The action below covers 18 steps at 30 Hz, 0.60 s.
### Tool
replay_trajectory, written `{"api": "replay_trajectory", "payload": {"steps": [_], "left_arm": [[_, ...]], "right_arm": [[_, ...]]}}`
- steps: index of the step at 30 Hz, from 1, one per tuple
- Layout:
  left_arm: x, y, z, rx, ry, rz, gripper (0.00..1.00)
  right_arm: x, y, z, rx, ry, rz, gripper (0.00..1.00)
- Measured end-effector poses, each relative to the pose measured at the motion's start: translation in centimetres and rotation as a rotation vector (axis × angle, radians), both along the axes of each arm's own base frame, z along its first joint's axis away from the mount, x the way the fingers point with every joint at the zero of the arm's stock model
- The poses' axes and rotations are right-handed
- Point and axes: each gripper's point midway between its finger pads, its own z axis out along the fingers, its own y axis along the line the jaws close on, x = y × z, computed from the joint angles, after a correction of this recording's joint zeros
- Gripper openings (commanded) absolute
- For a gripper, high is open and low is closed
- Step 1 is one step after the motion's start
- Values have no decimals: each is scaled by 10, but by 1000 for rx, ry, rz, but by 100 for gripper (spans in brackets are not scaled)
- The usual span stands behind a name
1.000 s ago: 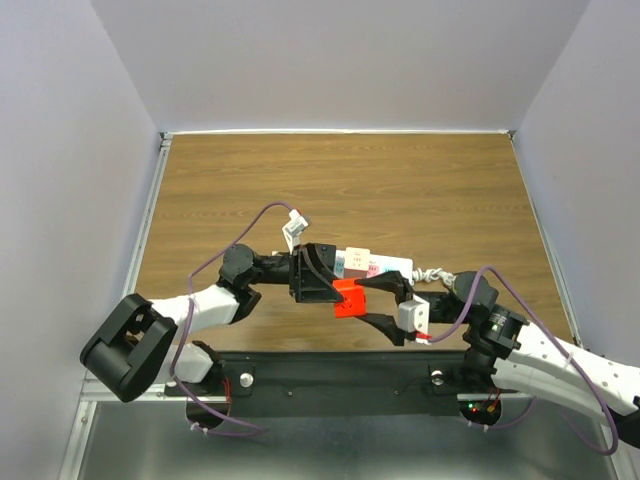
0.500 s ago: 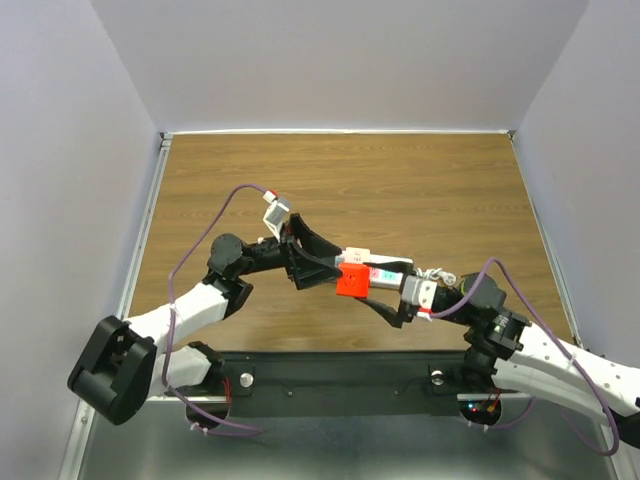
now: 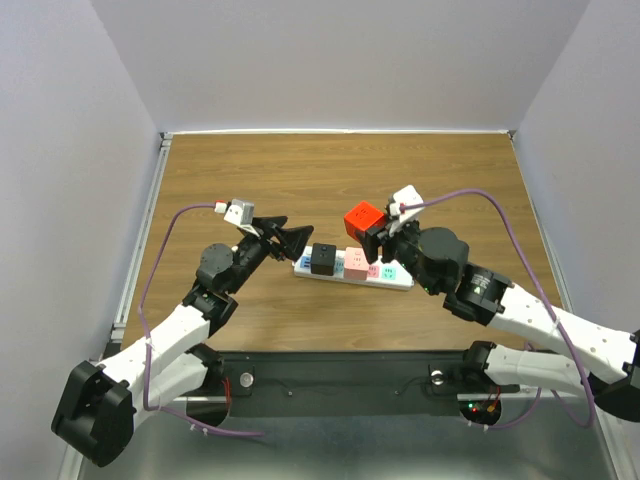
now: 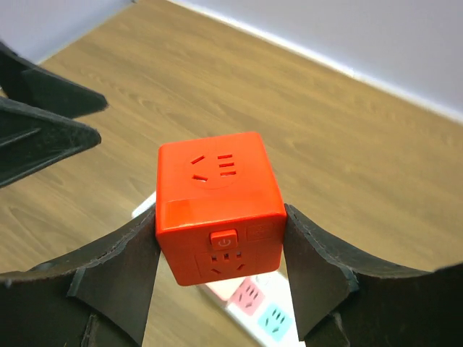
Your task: Insert the plug
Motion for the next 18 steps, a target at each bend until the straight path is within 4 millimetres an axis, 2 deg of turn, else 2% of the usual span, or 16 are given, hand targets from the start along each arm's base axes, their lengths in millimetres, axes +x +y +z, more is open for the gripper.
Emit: {"api": "replay_trajectory", "payload": {"steps": [3, 6, 12, 18], "left_arm": [[14, 18, -25, 53, 59, 125, 99], [18, 29, -41, 91, 93, 186, 99], [11, 40, -38, 80, 72, 223, 99], [5, 45, -30, 56, 42, 230, 99]], "right_arm": [[6, -6, -12, -26, 121, -93, 0], [7, -7, -7, -24, 194, -136, 0], [2, -15, -1, -21, 327, -219, 1], [-3, -15, -30, -136, 508, -305, 1]]}}
